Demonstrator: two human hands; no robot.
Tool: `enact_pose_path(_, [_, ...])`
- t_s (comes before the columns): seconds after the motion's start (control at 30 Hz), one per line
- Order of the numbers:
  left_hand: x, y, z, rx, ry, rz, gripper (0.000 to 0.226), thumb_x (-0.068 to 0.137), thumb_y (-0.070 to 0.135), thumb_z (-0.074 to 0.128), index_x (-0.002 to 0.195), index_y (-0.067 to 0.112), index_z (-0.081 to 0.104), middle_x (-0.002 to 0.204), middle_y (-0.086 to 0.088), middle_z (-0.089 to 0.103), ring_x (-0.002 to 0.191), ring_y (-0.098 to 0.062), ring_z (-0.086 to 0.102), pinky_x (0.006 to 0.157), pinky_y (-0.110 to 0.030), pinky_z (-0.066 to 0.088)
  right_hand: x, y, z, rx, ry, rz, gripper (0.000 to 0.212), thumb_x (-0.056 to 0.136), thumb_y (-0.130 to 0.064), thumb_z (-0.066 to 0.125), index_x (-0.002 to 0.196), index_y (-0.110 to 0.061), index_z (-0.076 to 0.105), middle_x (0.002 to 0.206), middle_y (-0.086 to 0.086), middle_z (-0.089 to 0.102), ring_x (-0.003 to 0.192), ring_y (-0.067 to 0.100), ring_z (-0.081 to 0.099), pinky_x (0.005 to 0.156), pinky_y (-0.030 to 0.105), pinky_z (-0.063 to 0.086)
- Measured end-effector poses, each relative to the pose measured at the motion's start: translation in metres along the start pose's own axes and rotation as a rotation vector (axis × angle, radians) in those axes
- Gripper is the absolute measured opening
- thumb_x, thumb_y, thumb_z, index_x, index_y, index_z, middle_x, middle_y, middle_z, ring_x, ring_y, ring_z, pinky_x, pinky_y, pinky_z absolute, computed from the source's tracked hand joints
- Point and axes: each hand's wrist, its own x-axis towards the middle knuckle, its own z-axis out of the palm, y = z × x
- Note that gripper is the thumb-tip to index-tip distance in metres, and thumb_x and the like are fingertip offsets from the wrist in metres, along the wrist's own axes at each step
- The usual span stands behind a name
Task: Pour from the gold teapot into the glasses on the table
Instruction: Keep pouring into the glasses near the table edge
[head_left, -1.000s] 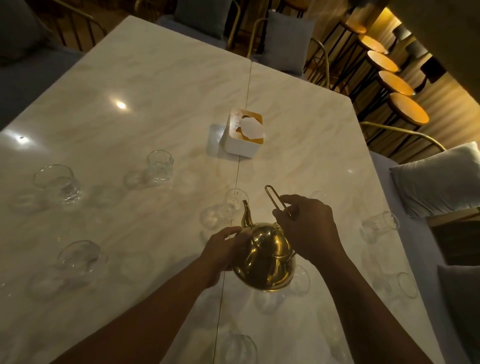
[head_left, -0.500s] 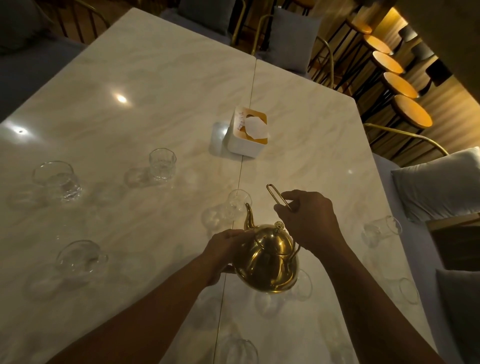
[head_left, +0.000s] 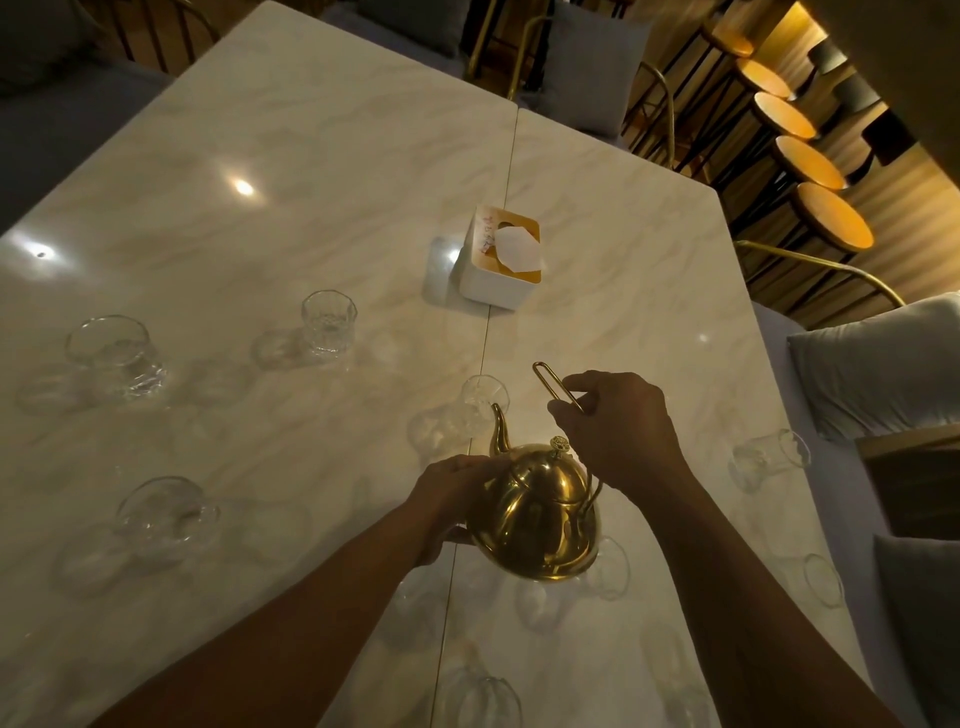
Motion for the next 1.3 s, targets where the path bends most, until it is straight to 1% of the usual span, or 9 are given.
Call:
enact_pose_path(0.1, [0.0,0.001,0.0,0.008,0.006,-0.004,0.046,0.083,0.054,0.068,0.116,0.022,0.063,0.107,-0.004,0.067,0.105,-0.03,0.064,0.083,-0.044,0.058,0.0,-0.001,0.0,-0.012,0.004,-0.013,0.04,0.087,-0.032,0.069,0.124,-0.018,0.064,0.105,0.005,0.073,0.057,0.001,0.06,0.051,0.01,0.04])
enact_pose_path(0.17, [-0.001,0.002,0.0,0.015,0.005,-0.003,0.045,0.084,0.054,0.068,0.115,0.022,0.063,0.105,-0.004,0.067,0.104,-0.029,0.064,0.084,-0.043,0.058,0.0,-0.002,0.0,-0.016,0.005,-0.015,0.039,0.088,-0.032,0.069,0.124,-0.017,0.064,0.104,0.005,0.073,0.053,-0.003,0.055,0.049,0.008,0.036])
enact_pose_path(0.3, [-0.004,0.004,0.001,0.023,0.008,-0.007,0.037,0.086,0.051,0.068,0.108,0.022,0.064,0.104,-0.007,0.068,0.1,-0.028,0.066,0.079,-0.041,0.059,0.0,-0.001,0.0,-0.009,0.01,-0.009,0.039,0.087,-0.033,0.07,0.123,-0.018,0.065,0.102,0.004,0.074,0.062,0.006,0.063,0.052,0.011,0.04])
enact_pose_path(0.53, [-0.007,0.005,0.003,0.027,0.016,-0.014,0.038,0.084,0.051,0.069,0.107,0.022,0.065,0.106,-0.009,0.068,0.101,-0.031,0.065,0.083,-0.045,0.059,0.001,0.002,0.001,-0.013,0.025,-0.004,0.039,0.085,-0.035,0.071,0.121,-0.019,0.066,0.101,0.003,0.074,0.074,0.013,0.069,0.061,0.019,0.048])
enact_pose_path(0.7, [-0.009,0.007,0.004,0.021,0.004,-0.012,0.033,0.085,0.049,0.068,0.104,0.022,0.064,0.105,-0.009,0.068,0.101,-0.03,0.065,0.081,-0.043,0.059,0.0,0.0,-0.002,-0.021,0.024,-0.005,0.04,0.086,-0.035,0.07,0.122,-0.018,0.065,0.101,0.003,0.074,0.072,0.011,0.065,0.056,0.015,0.042])
enact_pose_path(0.8, [-0.01,0.007,0.004,0.032,0.013,-0.014,0.036,0.086,0.05,0.068,0.107,0.022,0.064,0.105,-0.008,0.068,0.101,-0.03,0.065,0.085,-0.045,0.059,-0.002,-0.002,-0.004,0.0,0.018,0.007,0.039,0.087,-0.033,0.07,0.123,-0.018,0.065,0.103,0.004,0.073,0.062,0.005,0.062,0.052,0.012,0.041])
enact_pose_path(1.0, [-0.012,0.008,0.005,0.041,0.015,-0.013,0.036,0.086,0.051,0.068,0.106,0.021,0.065,0.104,-0.01,0.068,0.1,-0.03,0.066,0.084,-0.045,0.059,-0.004,-0.002,-0.005,0.02,0.028,0.01,0.039,0.086,-0.032,0.071,0.122,-0.018,0.065,0.104,0.005,0.073,0.077,0.016,0.069,0.066,0.024,0.053])
enact_pose_path(1.13, [-0.012,0.008,0.005,0.039,0.016,-0.015,0.037,0.084,0.051,0.069,0.106,0.021,0.065,0.103,-0.01,0.069,0.099,-0.031,0.066,0.084,-0.046,0.059,-0.004,-0.001,-0.005,0.014,0.028,0.011,0.04,0.086,-0.033,0.071,0.122,-0.018,0.065,0.102,0.005,0.073,0.075,0.014,0.069,0.062,0.02,0.05])
enact_pose_path(1.3, [-0.014,0.008,0.005,0.043,0.004,-0.012,0.039,0.084,0.051,0.069,0.106,0.019,0.065,0.102,-0.011,0.069,0.097,-0.03,0.067,0.08,-0.043,0.059,-0.006,-0.001,-0.005,0.017,0.035,0.018,0.039,0.085,-0.033,0.071,0.121,-0.018,0.066,0.101,0.005,0.074,0.074,0.015,0.07,0.068,0.027,0.056])
